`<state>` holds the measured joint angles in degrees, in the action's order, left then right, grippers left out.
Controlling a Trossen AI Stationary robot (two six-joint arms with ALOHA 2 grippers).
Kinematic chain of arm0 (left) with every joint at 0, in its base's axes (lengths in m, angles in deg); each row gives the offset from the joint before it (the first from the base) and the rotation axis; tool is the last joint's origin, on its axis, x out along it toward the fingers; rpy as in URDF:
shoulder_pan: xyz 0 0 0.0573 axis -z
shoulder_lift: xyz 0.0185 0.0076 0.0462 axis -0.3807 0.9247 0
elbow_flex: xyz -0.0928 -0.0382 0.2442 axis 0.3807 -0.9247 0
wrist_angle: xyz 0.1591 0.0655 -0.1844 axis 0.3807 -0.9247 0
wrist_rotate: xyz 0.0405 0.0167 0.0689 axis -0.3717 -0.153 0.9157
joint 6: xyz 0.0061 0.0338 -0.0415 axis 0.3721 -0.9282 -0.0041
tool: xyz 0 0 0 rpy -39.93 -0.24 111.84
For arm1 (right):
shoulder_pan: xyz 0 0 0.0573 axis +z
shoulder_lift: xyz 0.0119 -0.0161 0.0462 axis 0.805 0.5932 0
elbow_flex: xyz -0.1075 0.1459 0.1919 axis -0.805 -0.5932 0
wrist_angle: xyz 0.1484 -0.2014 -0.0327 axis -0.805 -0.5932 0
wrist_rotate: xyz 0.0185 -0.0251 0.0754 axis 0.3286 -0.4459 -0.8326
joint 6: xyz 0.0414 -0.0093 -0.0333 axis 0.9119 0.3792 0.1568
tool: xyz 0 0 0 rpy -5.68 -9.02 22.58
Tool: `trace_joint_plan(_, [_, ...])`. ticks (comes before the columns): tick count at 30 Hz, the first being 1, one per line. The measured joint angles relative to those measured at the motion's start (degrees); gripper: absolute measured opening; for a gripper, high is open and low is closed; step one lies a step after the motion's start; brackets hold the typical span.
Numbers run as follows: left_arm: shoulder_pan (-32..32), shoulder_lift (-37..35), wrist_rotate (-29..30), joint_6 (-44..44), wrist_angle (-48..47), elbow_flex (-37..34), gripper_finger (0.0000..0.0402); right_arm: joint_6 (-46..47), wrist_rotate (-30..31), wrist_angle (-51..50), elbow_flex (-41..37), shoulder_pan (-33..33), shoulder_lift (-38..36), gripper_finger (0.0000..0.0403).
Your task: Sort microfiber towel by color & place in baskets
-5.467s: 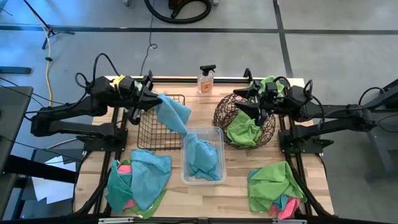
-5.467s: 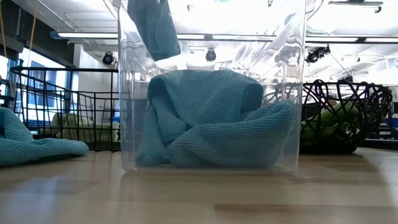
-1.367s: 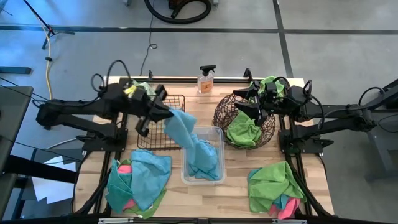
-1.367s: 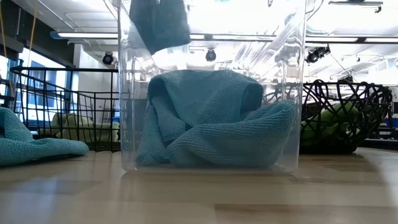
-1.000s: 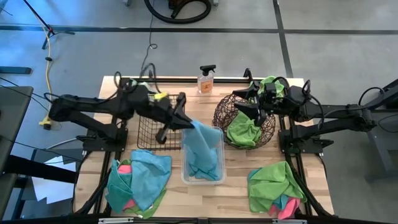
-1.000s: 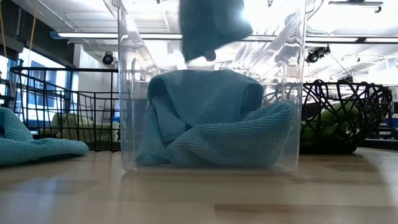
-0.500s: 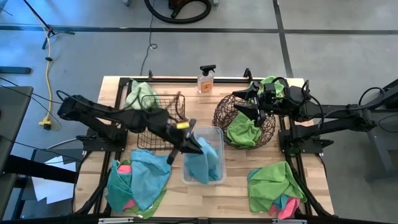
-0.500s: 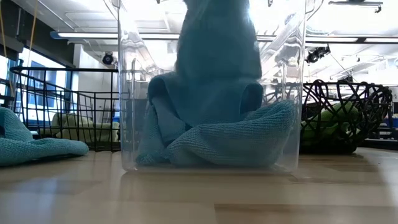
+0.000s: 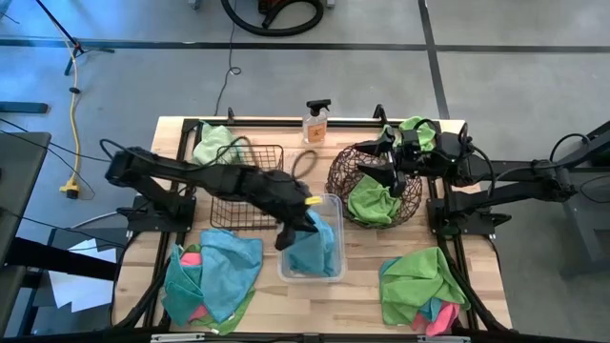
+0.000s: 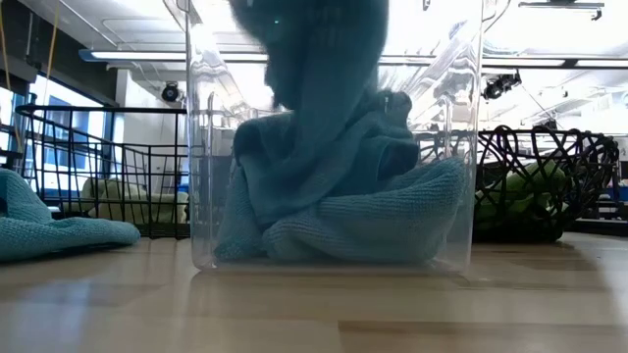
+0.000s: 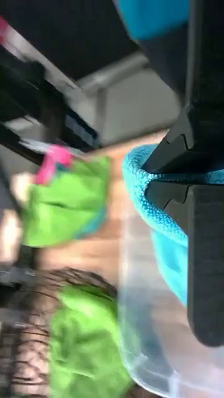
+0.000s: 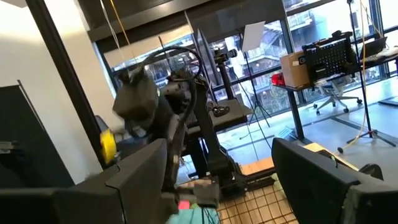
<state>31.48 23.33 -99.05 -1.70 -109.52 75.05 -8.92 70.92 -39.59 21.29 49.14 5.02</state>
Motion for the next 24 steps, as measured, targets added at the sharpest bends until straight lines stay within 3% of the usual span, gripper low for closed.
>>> trace_joint_plan(4, [0.2,6.1,2.4,-5.4,-8.4,5.7,0.0000,0.0,0.0,-0.2,0.0,0.0,0.0,0.0287])
trace_joint_plan(10, [0.2,12.7,8.8,-9.5,-11.1,8.1,0.0000,0.0,0.0,-0.3,0.0,0.0,0.0,0.0287])
trace_joint_plan(24, [-0.5,19.6,8.7,-12.1,-11.4,8.2,0.0001,3.0,0.0,-0.2,0.0,0.0,0.0,0.0287])
